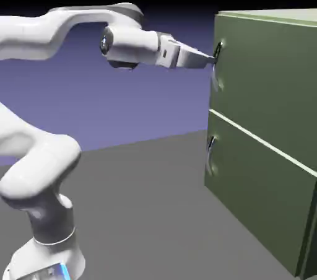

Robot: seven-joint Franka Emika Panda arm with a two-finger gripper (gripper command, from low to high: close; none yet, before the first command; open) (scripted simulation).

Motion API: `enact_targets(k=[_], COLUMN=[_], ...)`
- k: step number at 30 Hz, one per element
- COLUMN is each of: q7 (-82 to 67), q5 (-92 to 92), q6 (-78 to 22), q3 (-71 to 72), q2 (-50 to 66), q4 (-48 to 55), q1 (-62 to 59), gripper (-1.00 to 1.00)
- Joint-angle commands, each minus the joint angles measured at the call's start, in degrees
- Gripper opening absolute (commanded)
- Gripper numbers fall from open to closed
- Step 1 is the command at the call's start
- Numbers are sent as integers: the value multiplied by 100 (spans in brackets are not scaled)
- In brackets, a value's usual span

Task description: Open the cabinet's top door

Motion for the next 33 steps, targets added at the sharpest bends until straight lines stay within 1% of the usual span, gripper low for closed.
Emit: enact_targets(k=[1,20,22,27,28,29,33], q7=[-163,-3251,-3259,-3260,-3260,-3260,-3298], q5=[250,4989,5001,5083,5083,5083,4794], q6=[-9,-184,-184,-331,-331,-331,-838], q3=[104,2078,2083,2598,2598,2598,2063], q2=[-44,-881,-884,-662,-662,-662,-618], q4=[46,919,921,1674,1674,1674,881], q1=[-90,-1803,-1807,-2809,-2810,-2810,-1979], gripper=[100,100,100,100,-100,-100,-100])
